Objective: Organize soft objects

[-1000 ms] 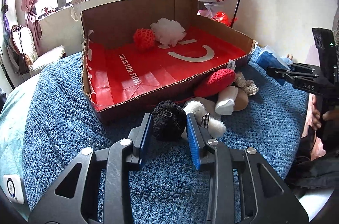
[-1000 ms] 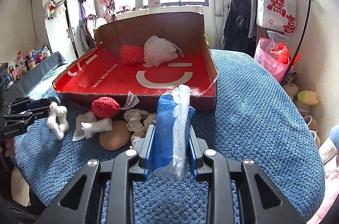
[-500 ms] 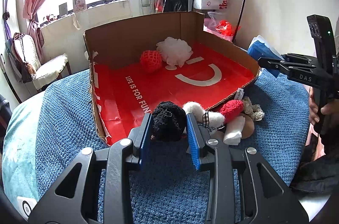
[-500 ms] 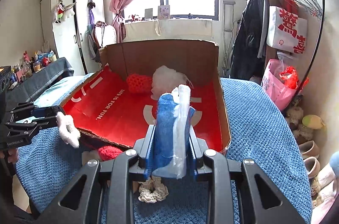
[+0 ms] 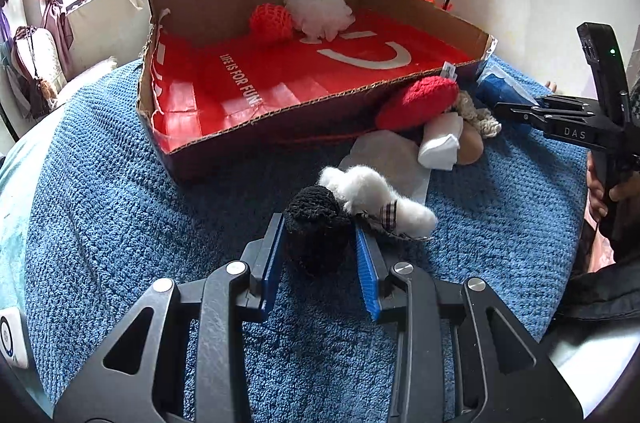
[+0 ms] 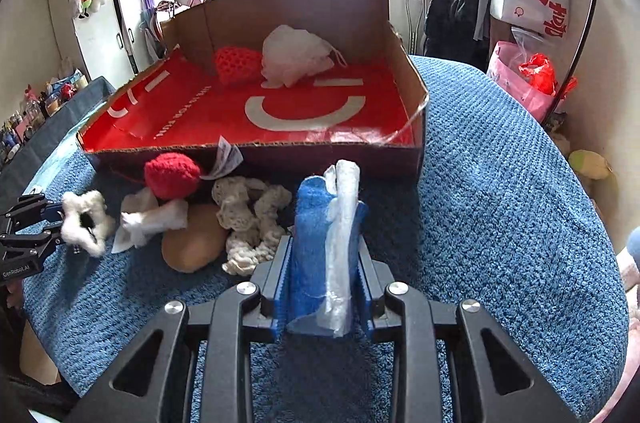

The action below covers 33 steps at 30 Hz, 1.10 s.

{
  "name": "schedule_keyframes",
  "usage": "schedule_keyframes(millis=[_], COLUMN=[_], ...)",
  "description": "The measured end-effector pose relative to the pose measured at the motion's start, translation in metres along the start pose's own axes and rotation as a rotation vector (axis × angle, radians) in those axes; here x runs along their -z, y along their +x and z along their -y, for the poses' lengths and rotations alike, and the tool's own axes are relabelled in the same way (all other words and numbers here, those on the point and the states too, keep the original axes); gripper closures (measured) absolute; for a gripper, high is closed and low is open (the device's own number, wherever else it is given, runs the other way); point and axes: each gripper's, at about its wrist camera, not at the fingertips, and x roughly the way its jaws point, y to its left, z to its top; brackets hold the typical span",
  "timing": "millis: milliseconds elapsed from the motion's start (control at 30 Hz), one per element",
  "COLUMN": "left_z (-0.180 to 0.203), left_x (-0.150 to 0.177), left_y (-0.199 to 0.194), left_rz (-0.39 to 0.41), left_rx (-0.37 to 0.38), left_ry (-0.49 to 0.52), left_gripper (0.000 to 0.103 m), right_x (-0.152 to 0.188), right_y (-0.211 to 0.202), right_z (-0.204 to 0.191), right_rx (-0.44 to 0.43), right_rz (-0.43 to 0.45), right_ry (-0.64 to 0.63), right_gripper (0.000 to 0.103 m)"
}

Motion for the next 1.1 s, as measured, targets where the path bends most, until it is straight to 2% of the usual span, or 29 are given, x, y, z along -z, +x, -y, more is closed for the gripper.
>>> schedule_keyframes(millis=[100,200,267,433,500,533,567,600,633,767,1000,1100], left_z=[-0.003,-0.004,-0.005,-0.007,-0.009,-0.010,-0.010,-0.010,-0.011,-0.014,-0.018,-0.018], left_x=[0.004,0.007,0.008,0.007,0.005,0.003,0.003,0.003,0.003,0.002,-0.004,-0.013], left_y=[0.004,0.004,0.003,-0.002,0.000,0.001,0.003,0.004,0.004,-0.001,-0.020,-0.030], left_rz=[-0.017,-0.025,-0.021,0.005,0.005,0.000,-0.002,-0.005,-0.012,-0.003,0.026,0.058], left_rx=[-0.003,0.001,-0.003,-0.041,-0.042,-0.041,-0.043,-0.036,-0.024,-0.006,-0.083,-0.089], left_ry=[-0.006,-0.005,-0.005,0.004,0.003,0.005,0.008,0.010,0.005,-0.011,0.012,0.024], left_gripper=[0.071,0.068,0.042,0.040,0.041,0.044,0.061,0.071,0.073,0.073,0.073,0.073], right_x=[0.005,0.007,0.009,0.011,0.011,0.012,0.012,0.012,0.012,0.010,0.003,-0.006], right_y=[0.003,0.005,0.007,0.006,0.006,0.007,0.007,0.006,0.004,-0.002,-0.014,-0.020], right_z=[0.002,0.005,0.007,0.009,0.010,0.010,0.010,0.010,0.010,0.010,0.011,0.008], right_rx=[0.014,0.013,0.018,0.022,0.019,0.014,0.007,0.003,0.003,-0.006,-0.007,-0.014], right_rz=[-0.011,-0.017,-0.015,-0.007,-0.003,-0.003,-0.003,0.001,0.007,0.023,0.056,0.083], right_ry=[0.002,0.020,0.022,0.029,0.028,0.028,0.028,0.024,0.019,0.020,0.023,0.011], right_gripper=[0.067,0.057,0.054,0.051,0.051,0.058,0.064,0.070,0.073,0.075,0.075,0.075])
